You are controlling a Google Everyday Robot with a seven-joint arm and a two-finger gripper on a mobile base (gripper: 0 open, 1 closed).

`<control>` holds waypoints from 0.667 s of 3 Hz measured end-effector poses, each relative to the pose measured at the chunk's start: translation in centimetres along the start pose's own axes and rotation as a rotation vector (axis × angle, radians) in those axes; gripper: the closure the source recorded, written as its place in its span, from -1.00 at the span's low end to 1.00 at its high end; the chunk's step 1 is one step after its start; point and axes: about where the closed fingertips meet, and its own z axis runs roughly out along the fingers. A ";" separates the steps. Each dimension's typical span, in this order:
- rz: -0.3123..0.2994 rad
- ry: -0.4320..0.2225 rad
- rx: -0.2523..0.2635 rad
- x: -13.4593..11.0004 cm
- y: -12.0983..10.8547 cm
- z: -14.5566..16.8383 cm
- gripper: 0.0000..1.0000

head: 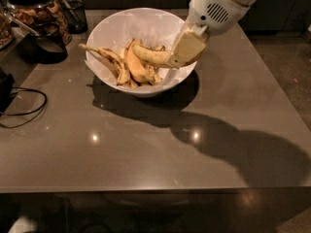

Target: Pick banana from white bowl

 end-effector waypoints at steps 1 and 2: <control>-0.005 -0.001 -0.013 0.0 0.7 -0.5 1.00; 0.005 -0.027 -0.036 0.6 3.7 -2.2 1.00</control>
Offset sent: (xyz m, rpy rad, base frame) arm -0.0887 -0.0094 0.0168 0.0777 0.0584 0.0201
